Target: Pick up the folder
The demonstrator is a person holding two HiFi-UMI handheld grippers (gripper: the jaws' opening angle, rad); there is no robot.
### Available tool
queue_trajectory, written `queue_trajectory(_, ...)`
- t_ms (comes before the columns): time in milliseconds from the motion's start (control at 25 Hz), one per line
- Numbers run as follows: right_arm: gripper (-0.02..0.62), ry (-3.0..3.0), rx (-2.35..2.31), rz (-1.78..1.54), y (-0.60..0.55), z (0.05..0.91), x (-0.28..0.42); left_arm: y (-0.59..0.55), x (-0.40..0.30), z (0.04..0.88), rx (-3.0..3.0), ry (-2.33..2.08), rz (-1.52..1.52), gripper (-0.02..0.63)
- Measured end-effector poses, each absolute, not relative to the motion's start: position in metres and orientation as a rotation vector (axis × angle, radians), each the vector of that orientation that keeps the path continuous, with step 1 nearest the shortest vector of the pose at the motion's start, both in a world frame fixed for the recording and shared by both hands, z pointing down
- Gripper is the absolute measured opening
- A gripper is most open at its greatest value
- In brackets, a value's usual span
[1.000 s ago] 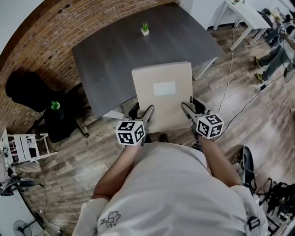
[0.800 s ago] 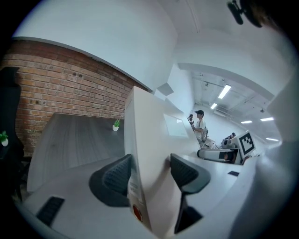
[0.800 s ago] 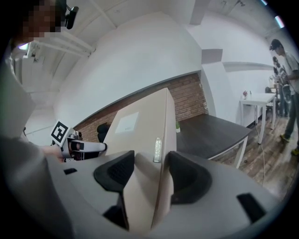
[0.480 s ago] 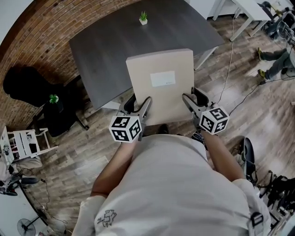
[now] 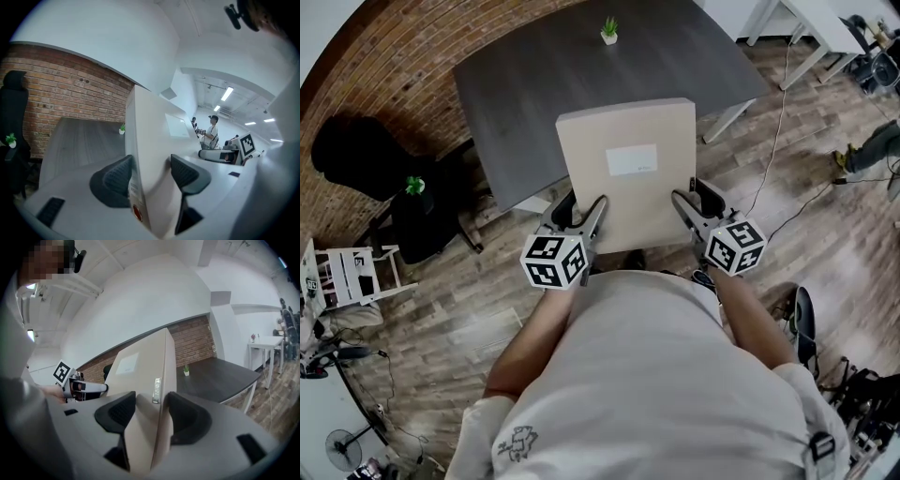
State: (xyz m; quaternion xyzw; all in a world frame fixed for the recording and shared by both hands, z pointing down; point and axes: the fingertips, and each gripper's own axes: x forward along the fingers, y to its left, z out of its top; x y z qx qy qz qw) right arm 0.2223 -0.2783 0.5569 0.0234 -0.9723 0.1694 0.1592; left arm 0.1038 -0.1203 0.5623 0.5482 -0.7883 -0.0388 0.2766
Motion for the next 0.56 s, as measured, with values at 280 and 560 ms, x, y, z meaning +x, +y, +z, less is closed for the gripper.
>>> queue_trajectory(280, 0.227, -2.78, 0.064, 0.478, -0.281, 0.557, 0.225, -0.122, 0.107, 0.563, 1.467, -2.126, -0.112, 0.273)
queue_trajectory(560, 0.227, -2.779, 0.079, 0.49, -0.291, 0.558, 0.237, -0.133, 0.118, 0.564, 1.472, -2.115, -0.118, 0.273)
